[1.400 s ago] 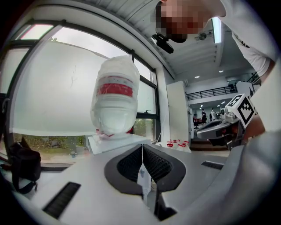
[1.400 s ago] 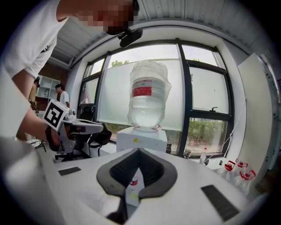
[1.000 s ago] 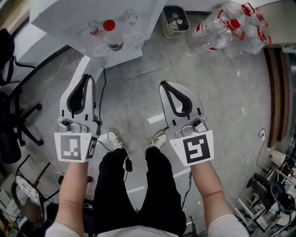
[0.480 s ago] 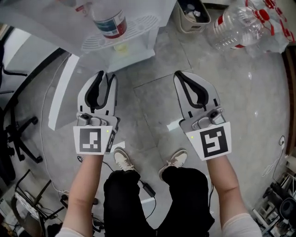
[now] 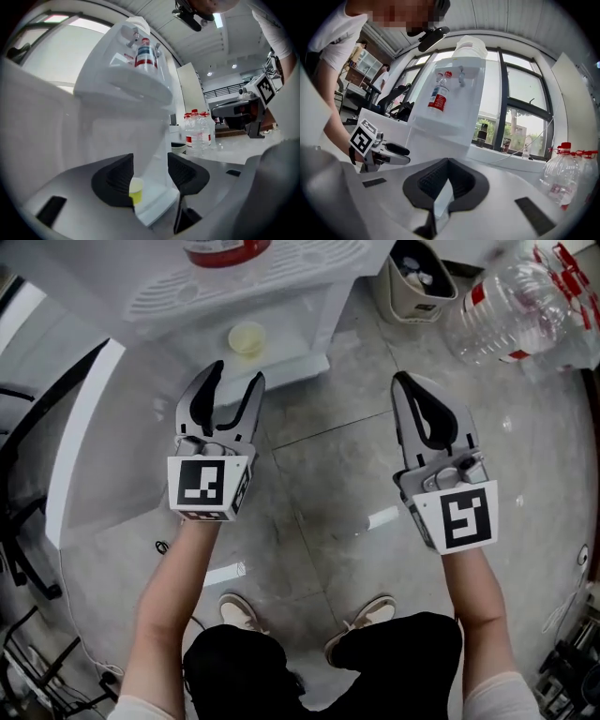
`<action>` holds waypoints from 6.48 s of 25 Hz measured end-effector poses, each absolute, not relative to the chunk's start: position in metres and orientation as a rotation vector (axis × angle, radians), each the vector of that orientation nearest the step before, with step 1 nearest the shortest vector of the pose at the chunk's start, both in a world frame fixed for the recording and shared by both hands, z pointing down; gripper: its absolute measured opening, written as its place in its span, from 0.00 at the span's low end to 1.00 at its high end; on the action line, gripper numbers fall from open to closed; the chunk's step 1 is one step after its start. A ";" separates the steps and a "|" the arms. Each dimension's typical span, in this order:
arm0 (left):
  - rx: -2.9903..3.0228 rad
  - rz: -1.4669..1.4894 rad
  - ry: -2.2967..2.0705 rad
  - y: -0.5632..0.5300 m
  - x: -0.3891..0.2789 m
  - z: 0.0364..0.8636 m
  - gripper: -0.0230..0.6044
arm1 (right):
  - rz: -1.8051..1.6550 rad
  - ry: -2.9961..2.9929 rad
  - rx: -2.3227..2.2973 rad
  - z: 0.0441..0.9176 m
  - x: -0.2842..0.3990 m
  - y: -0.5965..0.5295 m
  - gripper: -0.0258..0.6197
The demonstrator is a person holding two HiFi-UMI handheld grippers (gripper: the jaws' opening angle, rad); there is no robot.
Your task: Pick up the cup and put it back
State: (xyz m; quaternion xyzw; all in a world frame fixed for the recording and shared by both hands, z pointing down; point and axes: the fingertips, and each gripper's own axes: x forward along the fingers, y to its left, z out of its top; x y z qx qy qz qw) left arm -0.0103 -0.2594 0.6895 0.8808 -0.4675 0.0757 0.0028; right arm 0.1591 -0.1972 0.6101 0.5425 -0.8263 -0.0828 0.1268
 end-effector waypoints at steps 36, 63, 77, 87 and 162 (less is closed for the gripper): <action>2.366 0.554 -1.552 -0.395 -0.001 0.856 0.72 | -0.241 -2.360 1.747 0.584 0.225 -0.137 0.07; 2.488 0.653 -1.442 -0.368 0.000 0.835 0.55 | -0.237 -2.459 1.740 0.578 0.213 -0.136 0.07; 2.579 0.433 -1.152 -0.298 -0.004 0.737 0.55 | -0.218 -2.645 1.712 0.575 0.158 -0.177 0.07; 2.555 0.157 -0.872 -0.238 -0.034 0.651 0.55 | -0.122 -2.699 1.656 0.589 0.152 -0.191 0.07; 2.432 0.583 -1.441 -0.399 0.005 0.858 0.55 | 0.076 -2.386 1.839 0.638 0.279 -0.131 0.07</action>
